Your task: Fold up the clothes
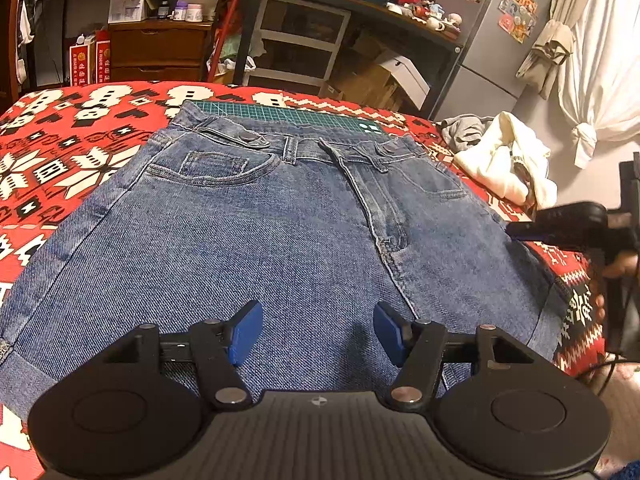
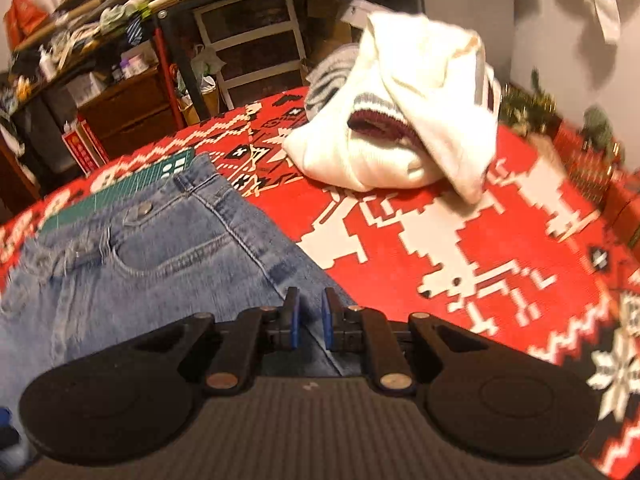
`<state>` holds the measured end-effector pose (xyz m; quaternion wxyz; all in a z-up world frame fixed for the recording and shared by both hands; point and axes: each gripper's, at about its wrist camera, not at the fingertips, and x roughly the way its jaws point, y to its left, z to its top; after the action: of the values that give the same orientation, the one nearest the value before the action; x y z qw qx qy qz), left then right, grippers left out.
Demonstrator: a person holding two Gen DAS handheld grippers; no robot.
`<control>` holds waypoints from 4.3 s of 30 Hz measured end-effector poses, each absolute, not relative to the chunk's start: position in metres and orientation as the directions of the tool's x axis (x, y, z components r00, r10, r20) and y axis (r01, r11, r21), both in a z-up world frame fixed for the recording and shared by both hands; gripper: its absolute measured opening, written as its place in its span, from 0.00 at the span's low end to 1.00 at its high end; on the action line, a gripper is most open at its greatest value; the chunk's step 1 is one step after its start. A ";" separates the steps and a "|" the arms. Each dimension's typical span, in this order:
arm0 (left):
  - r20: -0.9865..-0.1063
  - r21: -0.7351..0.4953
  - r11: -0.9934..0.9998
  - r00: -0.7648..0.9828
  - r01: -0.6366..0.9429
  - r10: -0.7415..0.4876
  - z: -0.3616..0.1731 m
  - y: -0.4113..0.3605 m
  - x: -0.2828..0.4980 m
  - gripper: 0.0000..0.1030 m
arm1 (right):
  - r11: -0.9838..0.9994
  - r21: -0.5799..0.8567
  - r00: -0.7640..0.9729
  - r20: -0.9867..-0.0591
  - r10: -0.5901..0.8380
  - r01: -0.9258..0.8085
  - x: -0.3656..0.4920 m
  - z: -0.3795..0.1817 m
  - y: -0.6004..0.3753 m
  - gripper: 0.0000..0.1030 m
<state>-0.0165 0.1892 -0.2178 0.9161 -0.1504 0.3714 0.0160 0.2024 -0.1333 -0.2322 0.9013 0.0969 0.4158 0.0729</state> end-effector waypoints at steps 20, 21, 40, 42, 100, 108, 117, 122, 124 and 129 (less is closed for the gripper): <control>-0.687 -0.245 0.960 0.722 -0.134 -0.075 -0.218 0.187 -0.017 0.60 | 0.959 0.279 0.619 -0.743 0.254 -0.058 0.134 -0.230 -0.188 0.09; -0.687 -0.245 0.960 0.723 -0.133 -0.075 -0.218 0.187 -0.017 0.61 | 0.957 0.285 0.620 -0.744 0.251 -0.045 0.132 -0.230 -0.191 0.09; -0.697 -0.250 0.953 0.715 -0.172 -0.054 -0.203 0.201 -0.002 0.61 | 0.955 0.226 0.593 -0.749 0.295 -0.189 0.185 -0.226 -0.143 0.17; -0.704 -0.232 0.955 0.709 -0.187 -0.032 -0.200 0.204 0.005 0.61 | 0.951 0.222 0.589 -0.747 0.308 -0.216 0.199 -0.227 -0.135 0.17; -0.620 0.046 0.985 0.768 -0.163 0.157 -0.241 0.199 0.106 1.00 | 0.925 0.028 0.698 -0.648 0.306 -0.380 0.282 -0.247 -0.052 0.03; -0.621 0.045 0.986 0.769 -0.162 0.155 -0.241 0.199 0.106 1.00 | 0.915 0.001 0.721 -0.615 0.319 -0.403 0.275 -0.232 -0.039 0.02; -0.621 0.046 0.986 0.768 -0.162 0.155 -0.241 0.199 0.107 1.00 | 0.928 0.024 0.688 -0.663 0.293 -0.372 0.307 -0.243 -0.030 0.00; -0.621 0.045 0.986 0.768 -0.162 0.155 -0.241 0.198 0.107 1.00 | 0.938 0.018 0.708 -0.650 0.275 -0.347 0.313 -0.240 -0.029 0.02; -0.621 0.045 0.986 0.768 -0.162 0.155 -0.241 0.198 0.107 1.00 | 0.939 0.042 0.722 -0.628 0.290 -0.340 0.311 -0.236 -0.031 0.03; -0.621 0.045 0.986 0.769 -0.162 0.155 -0.241 0.198 0.107 1.00 | 0.915 0.059 0.693 -0.633 0.344 -0.400 0.311 -0.236 -0.020 0.03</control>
<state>0.1072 0.1979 -0.2411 0.9403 -0.0058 0.3296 0.0844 0.3110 -0.0201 -0.2358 0.9192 -0.0415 0.3353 0.2022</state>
